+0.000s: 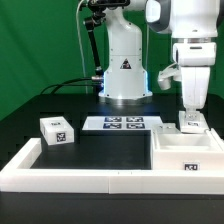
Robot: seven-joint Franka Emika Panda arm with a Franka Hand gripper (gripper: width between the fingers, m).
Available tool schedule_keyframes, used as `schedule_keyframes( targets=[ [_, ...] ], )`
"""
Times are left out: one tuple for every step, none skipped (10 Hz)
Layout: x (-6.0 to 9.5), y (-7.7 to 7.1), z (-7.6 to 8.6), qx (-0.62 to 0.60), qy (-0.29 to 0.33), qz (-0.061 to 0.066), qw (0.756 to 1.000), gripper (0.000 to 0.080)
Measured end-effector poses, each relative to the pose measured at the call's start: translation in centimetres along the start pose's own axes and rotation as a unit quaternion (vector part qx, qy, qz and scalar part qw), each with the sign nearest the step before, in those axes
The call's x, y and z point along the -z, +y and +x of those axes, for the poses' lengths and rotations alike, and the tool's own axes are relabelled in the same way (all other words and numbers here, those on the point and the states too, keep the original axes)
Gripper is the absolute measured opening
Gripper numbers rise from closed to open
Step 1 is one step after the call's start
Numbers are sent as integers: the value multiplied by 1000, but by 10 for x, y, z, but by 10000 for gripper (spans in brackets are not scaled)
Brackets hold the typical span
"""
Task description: Assemble cabinet
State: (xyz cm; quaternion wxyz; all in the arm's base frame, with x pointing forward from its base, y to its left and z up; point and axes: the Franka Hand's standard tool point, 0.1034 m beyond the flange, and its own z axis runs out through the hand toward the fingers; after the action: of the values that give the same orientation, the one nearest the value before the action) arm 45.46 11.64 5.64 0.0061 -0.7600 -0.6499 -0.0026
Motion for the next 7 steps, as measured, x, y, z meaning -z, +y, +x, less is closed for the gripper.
schedule_keyframes(
  targets=[
    [0,0,0,1,-3,5,1000,70],
    [1,1,-1,3,-7,10,1000,70],
    [1,1,-2,4,-9,13,1000,70],
    [1,1,-2,4,-12,17,1000,70],
    [2,1,-2,3,-15,21,1000,70],
    [2,1,0,1,-14,20,1000,70],
    [3,0,3,2,-13,18,1000,70]
  ],
)
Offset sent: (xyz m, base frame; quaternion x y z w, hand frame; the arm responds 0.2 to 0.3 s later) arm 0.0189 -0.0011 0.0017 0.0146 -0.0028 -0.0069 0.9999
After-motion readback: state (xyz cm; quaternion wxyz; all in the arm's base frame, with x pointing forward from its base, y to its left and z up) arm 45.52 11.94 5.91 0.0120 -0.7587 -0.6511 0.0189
